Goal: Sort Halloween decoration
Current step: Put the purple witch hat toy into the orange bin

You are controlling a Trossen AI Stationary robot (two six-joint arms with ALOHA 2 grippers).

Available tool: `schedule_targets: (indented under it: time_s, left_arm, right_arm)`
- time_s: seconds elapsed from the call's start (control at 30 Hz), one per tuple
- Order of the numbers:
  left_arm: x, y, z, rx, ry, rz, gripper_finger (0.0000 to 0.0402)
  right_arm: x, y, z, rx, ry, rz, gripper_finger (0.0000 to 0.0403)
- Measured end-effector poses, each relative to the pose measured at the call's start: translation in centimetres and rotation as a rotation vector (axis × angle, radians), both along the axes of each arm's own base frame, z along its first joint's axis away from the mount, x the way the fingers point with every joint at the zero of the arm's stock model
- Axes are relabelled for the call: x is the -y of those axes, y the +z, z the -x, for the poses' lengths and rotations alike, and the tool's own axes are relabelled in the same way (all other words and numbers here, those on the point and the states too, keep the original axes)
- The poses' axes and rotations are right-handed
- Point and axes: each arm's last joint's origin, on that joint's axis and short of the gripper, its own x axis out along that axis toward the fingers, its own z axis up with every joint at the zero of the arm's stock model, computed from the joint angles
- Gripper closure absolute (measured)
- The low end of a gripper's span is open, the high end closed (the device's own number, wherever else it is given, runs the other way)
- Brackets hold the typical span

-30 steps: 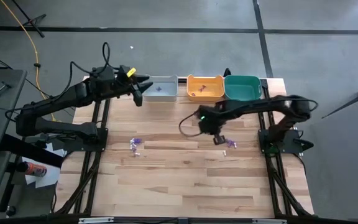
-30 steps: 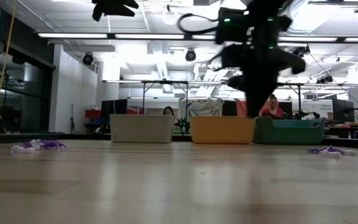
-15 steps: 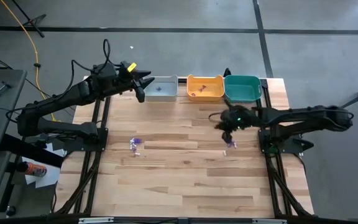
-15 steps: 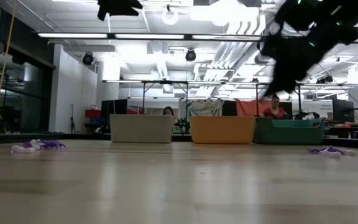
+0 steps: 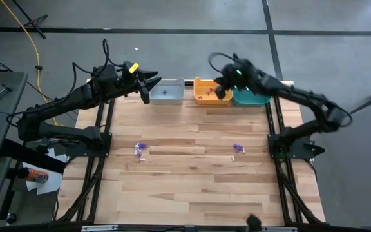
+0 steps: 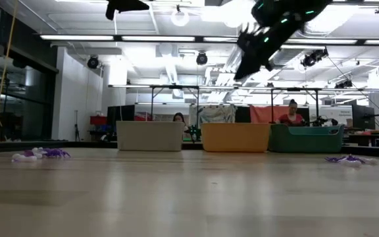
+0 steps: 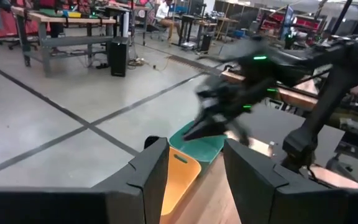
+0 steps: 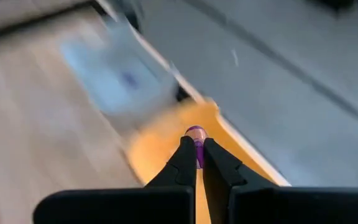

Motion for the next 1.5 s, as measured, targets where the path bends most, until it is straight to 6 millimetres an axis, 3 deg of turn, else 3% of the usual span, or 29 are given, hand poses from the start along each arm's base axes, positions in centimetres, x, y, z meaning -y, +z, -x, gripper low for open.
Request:
schedule_targets:
  time_s: [0.13,0.27,0.47,0.57,0.77,1.07,1.5]
  left_arm:
    - [0.0,0.0,0.0,0.001,0.0,0.003,0.0259]
    - [0.0,0.0,0.0,0.001,0.0,0.004,0.0259]
    - [0.0,0.0,0.0,0.001,0.0,0.004,0.0259]
    - [0.0,0.0,0.0,-0.006,-0.001,-0.006,0.0259]
    - [0.0,0.0,0.0,-0.021,-0.004,-0.033,0.0259]
    - [0.0,0.0,0.0,-0.029,-0.005,-0.045,0.0259]
    - [0.0,0.0,0.0,-0.044,-0.008,-0.072,0.0259]
  right_arm:
    - [4.1,-2.1,-1.7,-0.201,-0.064,-0.153,0.0399]
    - [6.6,-5.8,-2.9,-0.328,-0.136,-0.316,0.0396]
    - [8.1,-10.0,-3.9,-0.369,-0.236,-0.452,0.0398]
    - [8.3,-11.1,-4.2,-0.371,-0.277,-0.488,0.0401]
    - [8.6,-11.7,-4.5,-0.303,-0.396,-0.544,0.0402]
    - [8.8,-11.6,-4.5,-0.144,-0.71,-0.646,0.0395]
    - [8.8,-11.5,-4.5,-0.136,-0.722,-0.654,0.0272]
